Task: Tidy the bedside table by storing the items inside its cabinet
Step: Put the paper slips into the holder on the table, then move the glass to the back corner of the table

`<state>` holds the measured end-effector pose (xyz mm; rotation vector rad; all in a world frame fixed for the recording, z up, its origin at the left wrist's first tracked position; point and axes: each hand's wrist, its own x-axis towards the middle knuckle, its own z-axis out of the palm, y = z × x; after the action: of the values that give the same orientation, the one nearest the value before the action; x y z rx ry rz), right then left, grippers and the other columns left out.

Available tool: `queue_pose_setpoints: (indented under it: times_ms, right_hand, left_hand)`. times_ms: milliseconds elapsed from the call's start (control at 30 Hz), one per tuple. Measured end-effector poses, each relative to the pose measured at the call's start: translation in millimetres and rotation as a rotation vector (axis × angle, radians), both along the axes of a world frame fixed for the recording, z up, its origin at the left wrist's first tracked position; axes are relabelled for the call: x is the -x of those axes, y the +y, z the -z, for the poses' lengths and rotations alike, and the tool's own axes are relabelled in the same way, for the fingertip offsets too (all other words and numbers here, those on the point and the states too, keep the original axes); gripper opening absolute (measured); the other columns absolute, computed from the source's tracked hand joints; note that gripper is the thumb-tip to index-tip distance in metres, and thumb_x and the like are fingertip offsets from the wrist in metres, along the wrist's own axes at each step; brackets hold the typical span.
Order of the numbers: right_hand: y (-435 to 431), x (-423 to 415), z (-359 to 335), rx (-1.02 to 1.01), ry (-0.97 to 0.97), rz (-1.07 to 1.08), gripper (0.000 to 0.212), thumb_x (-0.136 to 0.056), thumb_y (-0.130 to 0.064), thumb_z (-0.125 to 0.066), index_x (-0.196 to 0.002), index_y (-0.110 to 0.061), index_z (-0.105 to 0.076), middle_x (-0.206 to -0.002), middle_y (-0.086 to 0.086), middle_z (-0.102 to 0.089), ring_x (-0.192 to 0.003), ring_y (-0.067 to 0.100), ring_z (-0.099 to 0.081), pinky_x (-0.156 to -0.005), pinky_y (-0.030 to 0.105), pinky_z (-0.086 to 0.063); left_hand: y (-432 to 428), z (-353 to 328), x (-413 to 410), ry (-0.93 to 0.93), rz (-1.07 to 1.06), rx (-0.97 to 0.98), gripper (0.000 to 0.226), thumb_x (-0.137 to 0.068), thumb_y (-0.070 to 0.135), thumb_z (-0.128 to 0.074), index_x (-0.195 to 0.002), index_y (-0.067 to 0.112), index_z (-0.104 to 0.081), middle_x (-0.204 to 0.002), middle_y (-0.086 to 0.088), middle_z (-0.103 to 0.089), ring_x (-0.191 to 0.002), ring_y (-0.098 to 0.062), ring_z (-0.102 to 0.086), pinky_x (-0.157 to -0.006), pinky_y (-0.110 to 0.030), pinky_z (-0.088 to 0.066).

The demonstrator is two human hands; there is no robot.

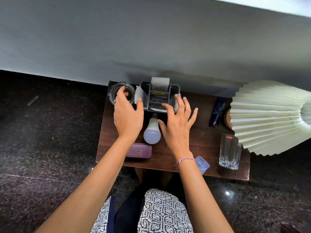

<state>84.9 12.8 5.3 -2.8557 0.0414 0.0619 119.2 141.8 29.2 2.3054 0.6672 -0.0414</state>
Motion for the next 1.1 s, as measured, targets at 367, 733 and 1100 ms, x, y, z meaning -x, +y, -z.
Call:
queue_pose_setpoints:
  times_ms: [367, 733, 1100]
  right_hand:
    - [-21, 28, -26, -0.138, 0.005, 0.063, 0.040, -0.087, -0.028, -0.057, -0.126, -0.023, -0.050, -0.151, 0.008, -0.028, -0.145, 0.028, -0.014, -0.115, 0.058, -0.008]
    - [-91, 79, -28, -0.359, -0.023, 0.035, 0.033, -0.088, -0.010, -0.058, -0.121, -0.010, -0.057, -0.140, 0.014, -0.040, -0.133, 0.028, -0.035, -0.112, 0.033, -0.029]
    - [-158, 137, -10, -0.520, -0.004, 0.209, 0.026, -0.093, -0.008, -0.049, -0.118, -0.014, -0.056, -0.129, 0.000, -0.046, -0.120, 0.009, -0.041, -0.102, 0.004, -0.022]
  left_hand:
    - [-28, -23, 38, -0.058, -0.008, 0.020, 0.048, -0.090, 0.027, -0.053, -0.134, 0.015, -0.040, -0.131, 0.000, -0.052, -0.121, -0.020, -0.045, -0.093, -0.030, -0.037]
    - [-115, -17, 96, -0.052, 0.061, 0.076, 0.042, -0.087, 0.017, -0.057, -0.127, 0.011, -0.047, -0.123, -0.006, -0.055, -0.114, -0.026, -0.049, -0.101, -0.042, -0.037]
    - [-192, -3, 131, 0.057, 0.171, 0.199, 0.037, -0.087, 0.017, -0.057, -0.123, 0.016, -0.049, -0.118, 0.000, -0.055, -0.107, -0.016, -0.050, -0.098, -0.035, -0.040]
